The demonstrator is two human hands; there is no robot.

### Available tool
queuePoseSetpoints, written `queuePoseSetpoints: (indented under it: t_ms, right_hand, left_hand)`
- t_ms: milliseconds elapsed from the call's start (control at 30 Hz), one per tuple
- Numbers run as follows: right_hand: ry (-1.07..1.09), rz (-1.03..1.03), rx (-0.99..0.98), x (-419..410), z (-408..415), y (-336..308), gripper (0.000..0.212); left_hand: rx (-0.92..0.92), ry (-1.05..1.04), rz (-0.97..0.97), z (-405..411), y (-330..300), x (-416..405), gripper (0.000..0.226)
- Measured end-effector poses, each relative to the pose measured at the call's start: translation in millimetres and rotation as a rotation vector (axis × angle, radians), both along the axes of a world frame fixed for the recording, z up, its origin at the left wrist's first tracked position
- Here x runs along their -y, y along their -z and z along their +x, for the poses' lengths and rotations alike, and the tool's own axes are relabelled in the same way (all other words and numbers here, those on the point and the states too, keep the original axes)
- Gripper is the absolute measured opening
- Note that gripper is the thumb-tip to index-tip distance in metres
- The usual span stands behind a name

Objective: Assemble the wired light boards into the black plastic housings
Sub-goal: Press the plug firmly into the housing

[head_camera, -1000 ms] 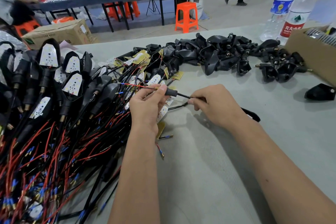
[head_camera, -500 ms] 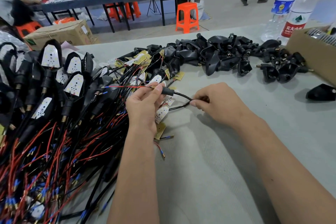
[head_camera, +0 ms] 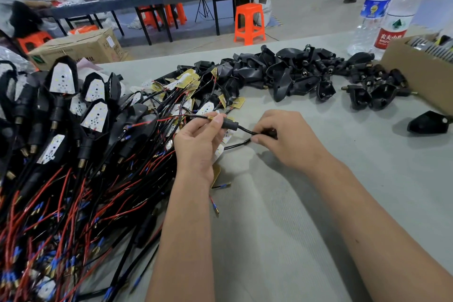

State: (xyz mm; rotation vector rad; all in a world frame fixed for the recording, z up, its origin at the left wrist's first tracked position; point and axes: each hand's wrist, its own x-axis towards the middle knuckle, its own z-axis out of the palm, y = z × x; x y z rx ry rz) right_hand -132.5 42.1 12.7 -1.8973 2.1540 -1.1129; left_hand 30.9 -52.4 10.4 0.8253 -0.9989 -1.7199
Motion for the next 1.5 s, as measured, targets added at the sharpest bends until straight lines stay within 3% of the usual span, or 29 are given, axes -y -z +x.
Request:
queuePoseSetpoints:
  t_ms: [167, 300, 367, 633, 933, 1167, 1500]
  right_hand:
    - [-0.043, -0.019, 0.053, 0.5, 6.6, 0.7, 0.009]
    - [0.015, 0.104, 0.194, -8.9, -5.7, -2.2, 0.051]
    - [0.021, 0.174, 0.219, -12.1, -9.9, -2.8, 0.056]
    - [-0.037, 0.058, 0.295, -12.4, -8.2, -0.9, 0.042]
    - [-0.080, 0.033, 0.430, -11.7, -12.3, 3.3, 0.051]
    - [-0.167, 0.076, 0.840, -11.1, -10.9, 3.0, 0.024]
    - [-0.045, -0.113, 0.832, -9.9, -19.2, 6.0, 0.015]
  left_hand:
    - [0.096, 0.075, -0.037, -5.8, 3.3, -4.5, 0.003]
    - [0.080, -0.046, -0.036, -1.3, 3.2, 2.7, 0.015]
    - [0.067, -0.101, -0.015, 0.9, 4.1, 5.3, 0.017]
    - [-0.012, -0.041, 0.031, -6.6, 0.7, -3.6, 0.010]
    - [-0.050, 0.088, 0.046, -2.0, -2.5, -3.7, 0.014]
    - [-0.078, 0.080, 0.077, 0.0, -3.5, -0.9, 0.022]
    - [-0.146, 0.110, 0.075, 0.5, -5.9, -3.6, 0.016]
